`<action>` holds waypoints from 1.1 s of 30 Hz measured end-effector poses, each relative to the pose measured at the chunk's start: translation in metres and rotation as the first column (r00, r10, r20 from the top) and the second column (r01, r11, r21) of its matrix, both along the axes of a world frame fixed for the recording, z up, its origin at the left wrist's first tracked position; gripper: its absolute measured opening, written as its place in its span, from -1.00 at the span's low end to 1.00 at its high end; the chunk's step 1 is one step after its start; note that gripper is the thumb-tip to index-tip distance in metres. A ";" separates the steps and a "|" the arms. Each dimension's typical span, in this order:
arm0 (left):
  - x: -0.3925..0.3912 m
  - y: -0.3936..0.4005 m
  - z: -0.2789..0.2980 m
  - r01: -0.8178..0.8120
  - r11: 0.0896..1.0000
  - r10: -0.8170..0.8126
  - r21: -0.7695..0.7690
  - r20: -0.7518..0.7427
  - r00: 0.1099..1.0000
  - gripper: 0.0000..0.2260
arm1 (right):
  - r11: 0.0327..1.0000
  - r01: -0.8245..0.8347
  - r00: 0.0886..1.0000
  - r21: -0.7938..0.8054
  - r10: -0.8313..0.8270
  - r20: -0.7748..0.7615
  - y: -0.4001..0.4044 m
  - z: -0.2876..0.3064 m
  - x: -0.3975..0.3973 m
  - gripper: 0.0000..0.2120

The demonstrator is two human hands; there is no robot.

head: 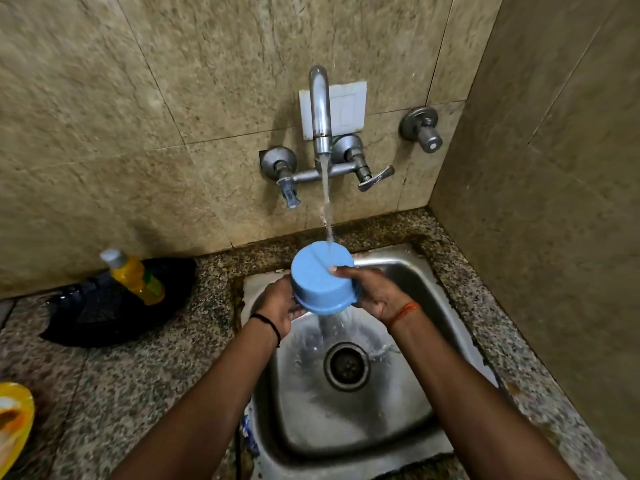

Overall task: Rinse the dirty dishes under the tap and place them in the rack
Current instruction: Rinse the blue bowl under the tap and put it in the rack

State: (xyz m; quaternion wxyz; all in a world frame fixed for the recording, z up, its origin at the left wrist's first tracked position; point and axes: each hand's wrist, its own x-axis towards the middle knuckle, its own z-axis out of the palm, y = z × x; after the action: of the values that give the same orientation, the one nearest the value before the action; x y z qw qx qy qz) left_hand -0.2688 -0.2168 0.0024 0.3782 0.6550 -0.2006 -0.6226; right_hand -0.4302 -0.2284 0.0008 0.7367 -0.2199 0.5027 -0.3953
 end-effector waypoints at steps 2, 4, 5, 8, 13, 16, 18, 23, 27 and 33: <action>-0.007 0.001 0.009 0.120 0.992 -0.120 -0.049 0.013 0.993 -0.75 | 0.998 0.055 0.994 -0.020 -0.057 -0.097 -0.003 0.003 -0.002 -0.68; -0.017 -0.002 0.016 0.213 0.957 -0.207 -0.196 0.048 0.977 -0.72 | 0.986 0.142 0.962 -0.086 -0.158 -0.224 -0.006 0.004 -0.002 -0.46; -0.022 -0.005 0.016 0.259 0.925 -0.242 -0.276 0.094 0.966 -0.69 | 0.970 0.201 0.929 -0.136 -0.233 -0.289 -0.008 0.004 -0.001 -0.46; -0.035 -0.014 0.018 0.372 0.863 -0.318 -0.342 0.206 0.926 -0.33 | 0.936 0.248 0.855 -0.250 -0.333 -0.397 -0.006 0.007 0.003 -0.44; -0.042 -0.025 0.036 0.250 0.937 -0.231 -0.245 0.106 0.967 -0.28 | 0.898 0.020 0.743 -0.439 -0.307 -0.594 0.011 0.008 0.007 -0.27; -0.049 -0.028 0.038 0.229 0.921 -0.162 -0.314 0.225 0.961 -0.27 | 0.879 0.031 0.752 -0.476 -0.334 -0.568 0.016 0.010 0.006 -0.28; -0.049 -0.031 0.038 0.297 0.897 -0.152 -0.326 0.404 0.902 -0.18 | 0.890 0.042 0.817 -0.454 -0.292 -0.497 0.016 0.010 0.003 -0.24; -0.039 -0.037 0.048 0.728 0.685 -0.157 -0.033 0.969 0.191 -0.06 | 0.937 0.088 0.963 -0.339 -0.167 -0.213 0.018 0.009 -0.006 -0.35; -0.028 -0.028 0.050 0.798 0.589 -0.045 0.127 0.991 -0.124 -0.04 | 0.899 0.338 0.905 -0.278 -0.391 -0.165 0.008 0.007 -0.010 -0.53; -0.010 -0.020 0.039 0.831 0.515 -0.046 0.212 0.974 -0.220 -0.04 | 0.874 0.345 0.937 -0.343 -0.302 0.172 0.002 0.044 0.011 -0.75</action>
State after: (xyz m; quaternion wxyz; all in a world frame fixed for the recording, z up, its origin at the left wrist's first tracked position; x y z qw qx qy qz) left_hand -0.2784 -0.2363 0.0410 0.0178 0.5906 -0.8068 0.0052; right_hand -0.4192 -0.2264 0.0443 0.6329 -0.2439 0.4068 -0.6120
